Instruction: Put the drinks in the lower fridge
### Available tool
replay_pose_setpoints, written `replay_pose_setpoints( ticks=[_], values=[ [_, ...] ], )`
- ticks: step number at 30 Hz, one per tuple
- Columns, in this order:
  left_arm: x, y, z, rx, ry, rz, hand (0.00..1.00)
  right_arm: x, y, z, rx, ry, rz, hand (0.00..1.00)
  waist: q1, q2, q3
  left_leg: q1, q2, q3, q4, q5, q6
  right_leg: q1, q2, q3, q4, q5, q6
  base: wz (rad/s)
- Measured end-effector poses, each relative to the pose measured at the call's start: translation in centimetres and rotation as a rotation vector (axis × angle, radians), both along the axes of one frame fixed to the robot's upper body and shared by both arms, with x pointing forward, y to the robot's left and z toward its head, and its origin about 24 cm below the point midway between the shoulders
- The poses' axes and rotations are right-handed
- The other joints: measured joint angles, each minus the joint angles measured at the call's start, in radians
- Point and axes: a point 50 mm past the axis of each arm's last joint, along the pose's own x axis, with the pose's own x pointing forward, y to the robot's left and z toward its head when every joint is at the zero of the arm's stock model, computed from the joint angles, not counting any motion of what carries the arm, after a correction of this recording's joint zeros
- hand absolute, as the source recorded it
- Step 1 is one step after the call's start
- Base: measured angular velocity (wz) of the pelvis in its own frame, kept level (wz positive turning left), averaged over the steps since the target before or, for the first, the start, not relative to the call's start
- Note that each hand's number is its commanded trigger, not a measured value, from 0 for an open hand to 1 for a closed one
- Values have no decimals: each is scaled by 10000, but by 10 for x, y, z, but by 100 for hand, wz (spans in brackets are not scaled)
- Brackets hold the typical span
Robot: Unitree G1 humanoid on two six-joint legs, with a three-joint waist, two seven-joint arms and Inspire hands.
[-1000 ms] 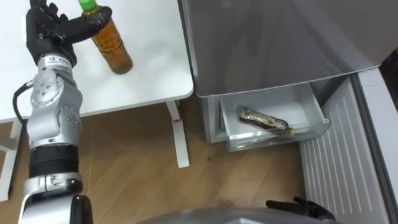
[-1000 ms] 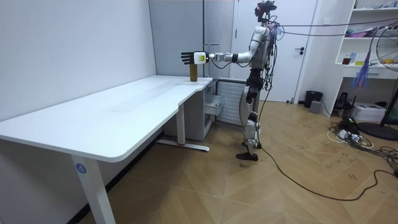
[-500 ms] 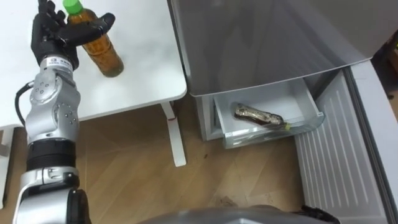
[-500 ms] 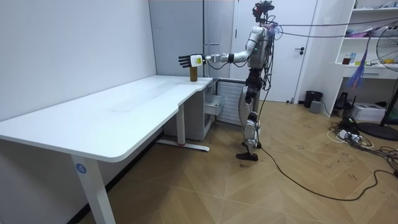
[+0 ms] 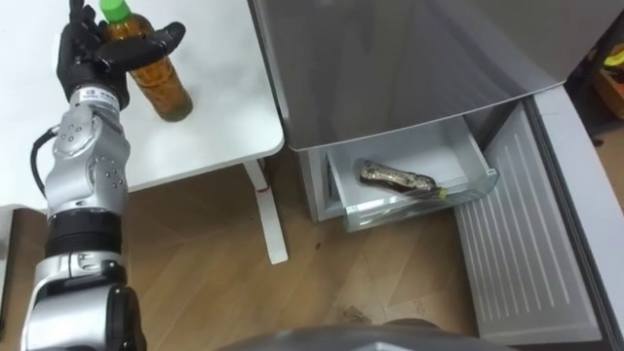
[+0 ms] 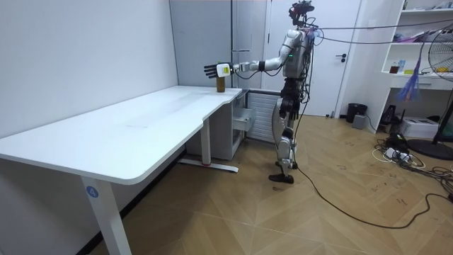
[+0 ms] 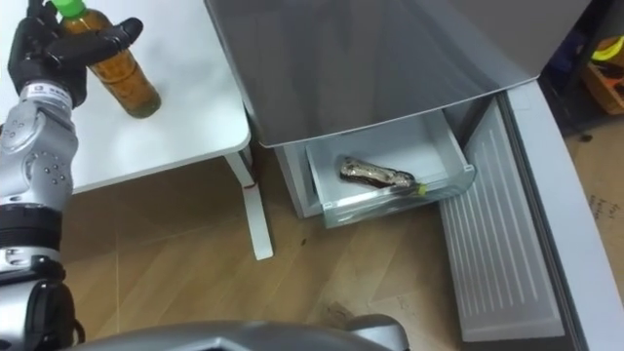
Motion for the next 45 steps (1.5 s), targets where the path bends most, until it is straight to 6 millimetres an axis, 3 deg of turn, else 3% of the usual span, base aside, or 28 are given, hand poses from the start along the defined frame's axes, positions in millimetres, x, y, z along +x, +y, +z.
replay_pose_setpoints(
  ticks=[22,28,38,45],
  values=[
    [1,-13,-12,154,799,-497,100,-3,-1,0,-173,356,667,0,11,-53,-34,-21,25,2,9,0,0,-101,22,-14,106,0,0,0],
    [1,-14,-14,131,1065,-572,100,-5,-1,0,-171,474,630,0,9,57,-95,-5,31,1,14,0,0,-69,24,-35,114,0,0,0],
    [1,-15,-15,398,1176,-601,100,7,-1,0,-247,178,793,0,72,130,-81,11,36,-33,25,0,-1,-59,19,-145,116,2,-3,1],
    [1,-17,0,606,563,-435,100,10,0,0,-295,39,1086,0,278,59,-39,-22,14,-292,33,3,-2,-49,-6,-388,107,1,-3,5]
  ],
)
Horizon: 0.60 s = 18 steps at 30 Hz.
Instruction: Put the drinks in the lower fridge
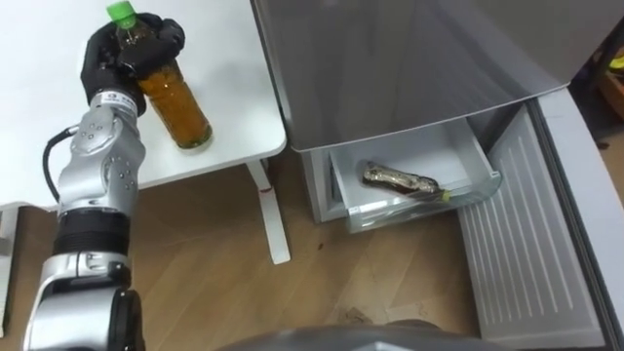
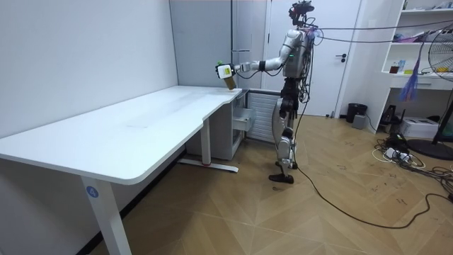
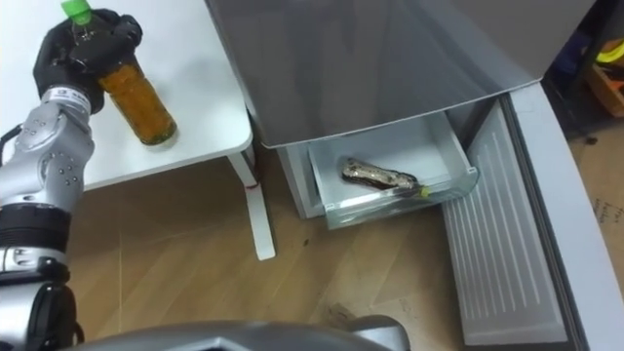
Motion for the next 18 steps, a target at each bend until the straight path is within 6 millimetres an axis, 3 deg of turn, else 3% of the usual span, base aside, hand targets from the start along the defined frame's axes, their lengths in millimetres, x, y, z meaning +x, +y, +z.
replay_pose_setpoints(
  ticks=[3,7,12,18],
  values=[
    [-9,-3,2,16,-261,128,100,1,2,-1,23,-97,32,0,16,-118,36,70,-13,-44,-7,-1,0,139,-18,-206,-48,-2,3,11],
    [-22,-8,4,97,-564,50,100,5,7,-2,75,-240,54,0,151,-199,18,20,-32,-94,-23,-1,0,154,-29,-215,-178,-2,3,2],
    [-37,-14,15,160,-1219,-110,100,6,9,-2,13,-240,138,0,513,-201,13,-138,-37,-337,20,-2,-3,137,-46,-656,-187,-2,3,14],
    [-39,-26,22,-307,-1696,-275,100,7,12,-3,-197,-74,918,0,1016,-208,-1,-281,-53,-588,210,4,-13,216,-89,-1172,-180,-2,3,22]
  ],
)
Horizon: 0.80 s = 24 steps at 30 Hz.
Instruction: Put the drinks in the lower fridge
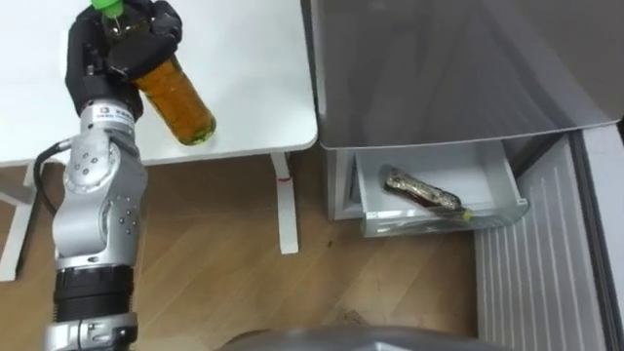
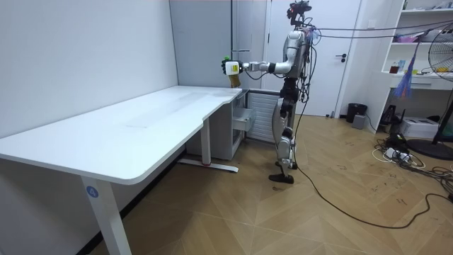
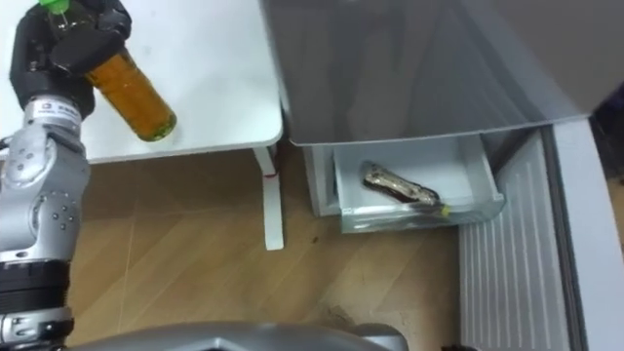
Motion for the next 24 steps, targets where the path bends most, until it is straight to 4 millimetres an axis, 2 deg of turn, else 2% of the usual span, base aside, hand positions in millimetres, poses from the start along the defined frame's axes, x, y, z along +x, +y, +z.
replay_pose_setpoints(
  ticks=[5,10,15,20,24],
  values=[
    [-7,-8,-9,-609,166,-129,100,0,2,0,46,79,107,0,374,-26,-15,-69,-3,-2,17,0,0,19,-25,-239,-10,0,0,2],
    [-23,-16,-14,-1217,251,-545,100,6,1,0,-25,-60,218,0,405,-83,-20,-177,-7,-53,110,0,0,0,-59,-454,2,-1,1,8],
    [-31,-28,-26,-1697,621,-1348,100,26,2,2,-42,-585,132,0,479,-235,-16,-341,-19,-38,256,0,1,61,-105,-704,-200,-4,-8,6],
    [-33,-44,-31,-1833,668,-2460,100,30,3,2,-123,-710,318,0,693,-309,-23,-538,-17,-29,449,2,5,-19,-143,-950,-188,-8,-5,15],
    [-36,-50,-34,-1833,782,-2874,100,47,4,4,-111,-1063,571,0,692,-365,12,-567,-13,-19,471,2,5,-7,-138,-1015,-186,-8,-5,5]
  ],
)
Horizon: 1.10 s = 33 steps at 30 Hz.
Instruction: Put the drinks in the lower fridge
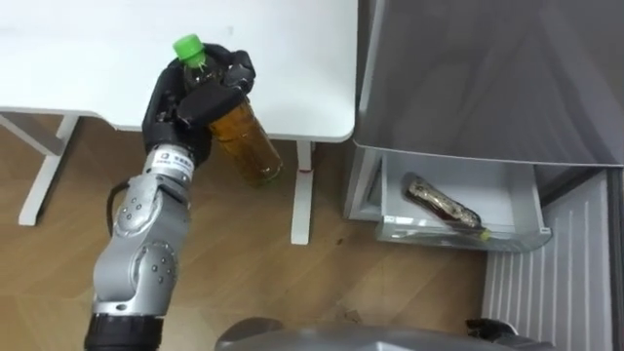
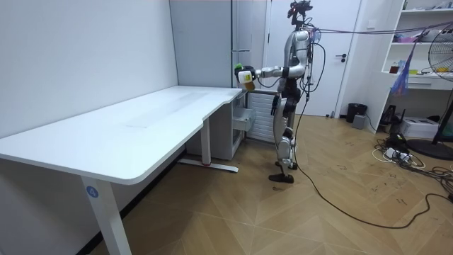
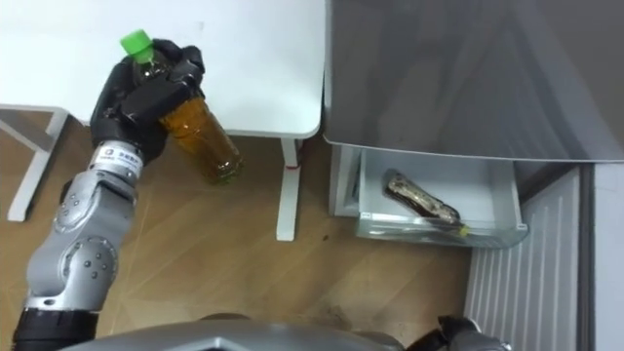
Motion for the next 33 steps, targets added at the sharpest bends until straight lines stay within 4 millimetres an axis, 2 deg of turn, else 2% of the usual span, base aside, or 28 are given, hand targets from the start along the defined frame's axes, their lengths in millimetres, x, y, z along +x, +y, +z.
replay_pose_setpoints(
  ticks=[3,7,11,19,24,27,33],
  values=[
    [-1,-2,-1,-25,14,-143,100,12,5,1,313,-541,-200,0,-10,-84,46,-18,0,8,7,-1,-1,-2,10,-14,-5,-9,-8,1],
    [-2,-3,-2,-3,78,-225,100,35,21,5,1220,-1623,-247,0,-12,-95,36,-44,4,13,7,-1,-2,-24,9,-4,-4,-11,-11,0],
    [-4,-4,-6,-5,185,-347,100,55,39,10,2277,-2505,546,0,31,-103,28,52,10,12,5,-1,-1,75,7,-25,10,-11,-11,3],
    [-11,-11,-17,-25,671,-623,100,63,65,15,3706,-2848,1654,0,71,-107,27,0,12,29,-1,-2,-3,115,5,-184,13,-11,-10,6],
    [-13,-18,-22,-165,793,-1132,100,80,78,28,4634,-3645,2400,0,2,-141,10,-64,11,70,78,-2,-3,66,4,-200,34,-10,-10,0],
    [-13,-18,-22,-173,753,-1231,100,85,86,37,5220,-4003,2904,0,-40,-187,-14,-133,18,82,155,-2,-3,19,-1,-189,58,-8,-11,0],
    [-13,-18,-22,265,704,-1389,100,95,104,51,6315,-4317,4119,0,-9,-226,-12,-121,39,70,175,-4,0,-35,-1,-161,210,-9,-11,0]
  ],
)
